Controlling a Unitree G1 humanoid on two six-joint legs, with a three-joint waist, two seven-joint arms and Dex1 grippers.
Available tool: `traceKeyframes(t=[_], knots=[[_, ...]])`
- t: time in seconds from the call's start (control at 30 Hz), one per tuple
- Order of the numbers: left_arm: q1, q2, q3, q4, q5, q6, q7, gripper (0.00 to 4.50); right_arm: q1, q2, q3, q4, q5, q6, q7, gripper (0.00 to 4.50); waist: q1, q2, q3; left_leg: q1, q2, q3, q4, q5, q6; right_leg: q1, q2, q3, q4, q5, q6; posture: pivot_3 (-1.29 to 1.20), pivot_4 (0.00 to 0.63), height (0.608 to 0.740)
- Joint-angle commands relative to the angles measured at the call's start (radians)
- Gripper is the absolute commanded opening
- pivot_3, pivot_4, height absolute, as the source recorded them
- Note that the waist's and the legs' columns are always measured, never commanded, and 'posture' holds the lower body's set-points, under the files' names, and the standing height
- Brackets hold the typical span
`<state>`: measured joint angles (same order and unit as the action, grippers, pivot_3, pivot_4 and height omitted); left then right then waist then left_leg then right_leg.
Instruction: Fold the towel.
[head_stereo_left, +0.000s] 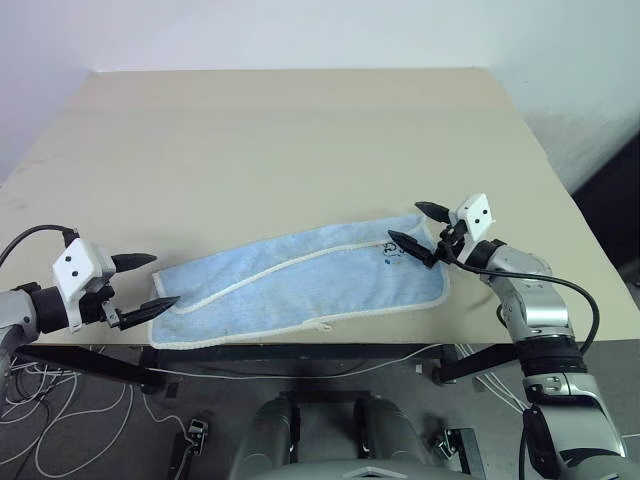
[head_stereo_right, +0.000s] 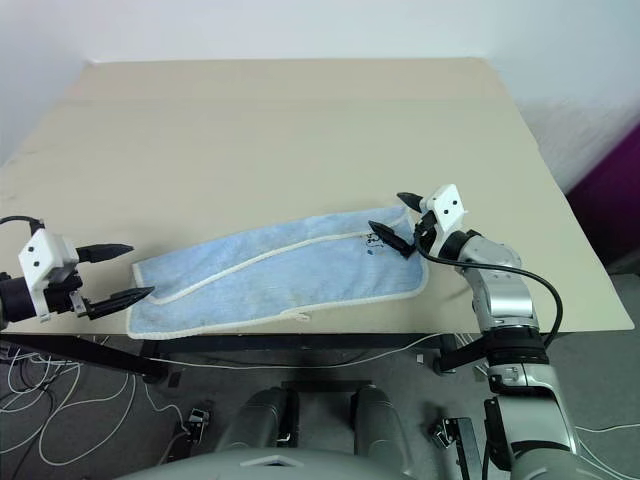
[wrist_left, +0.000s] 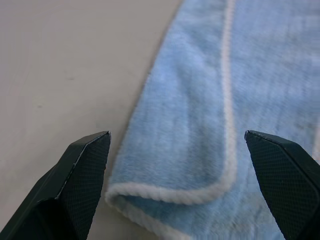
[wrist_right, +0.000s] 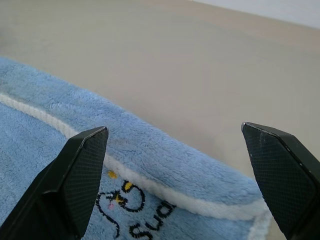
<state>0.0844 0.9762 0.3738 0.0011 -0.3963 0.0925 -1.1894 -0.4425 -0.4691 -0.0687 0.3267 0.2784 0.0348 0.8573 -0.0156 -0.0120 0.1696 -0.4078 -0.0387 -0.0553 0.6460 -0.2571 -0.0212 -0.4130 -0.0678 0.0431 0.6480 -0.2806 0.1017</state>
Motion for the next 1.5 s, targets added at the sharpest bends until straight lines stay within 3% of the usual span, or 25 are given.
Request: traceKeyframes(t=[0.03,0.73,1.17,1.27,1.47,1.5], knots=[[0.007,0.048,-0.005,0.026,0.075,-0.113,-0.037,4.49,-0.003,0.028,0.002,-0.026,0.005,-0.023,-0.011,4.5,-0.001,0.0,0.0,0.0,0.0,0.0,0.0,0.0,0.0,0.0,0.0,0.0,0.0,0.0,0.0,0.0,0.15,0.74],[-0.245,0.079,-0.272,0.338,0.305,-0.565,-0.087,4.49,0.109,0.045,-0.03,-0.147,0.029,0.007,-0.088,4.5,0.0,0.001,0.001,0.0,0.0,0.0,0.0,0.0,0.0,0.0,0.001,-0.001,0.001,0.0,0.0,0.0,0.15,0.74],[-0.358,0.061,-0.373,0.428,0.363,-0.692,-0.048,4.49,0.11,0.042,-0.037,-0.164,0.035,0.019,-0.105,4.5,0.002,0.001,0.001,0.0,0.0,0.001,0.001,0.0,0.001,0.0,0.004,-0.002,0.001,0.0,0.0,0.0,0.15,0.74],[-0.366,0.059,-0.371,0.429,0.346,-0.685,-0.048,3.92,0.113,0.041,-0.038,-0.166,0.036,0.018,-0.106,4.5,0.001,0.001,0.001,0.0,0.0,0.001,0.001,0.0,0.001,0.0,0.004,-0.002,0.002,0.0,0.0,0.0,0.15,0.74],[-0.345,0.059,-0.351,0.375,0.283,-0.615,-0.058,1.95,0.114,0.038,-0.039,-0.169,0.038,0.022,-0.105,4.5,0.0,0.001,0.001,0.0,0.0,0.001,0.001,0.0,0.001,0.0,0.004,-0.002,0.002,0.0,0.0,0.0,0.15,0.74],[-0.337,0.06,-0.349,0.361,0.275,-0.597,-0.058,1.95,0.114,0.037,-0.038,-0.169,0.037,0.023,-0.104,4.5,0.0,0.001,0.001,0.0,0.0,0.001,0.001,0.0,0.001,0.0,0.004,-0.002,0.002,0.0,0.0,0.0,0.15,0.74]])
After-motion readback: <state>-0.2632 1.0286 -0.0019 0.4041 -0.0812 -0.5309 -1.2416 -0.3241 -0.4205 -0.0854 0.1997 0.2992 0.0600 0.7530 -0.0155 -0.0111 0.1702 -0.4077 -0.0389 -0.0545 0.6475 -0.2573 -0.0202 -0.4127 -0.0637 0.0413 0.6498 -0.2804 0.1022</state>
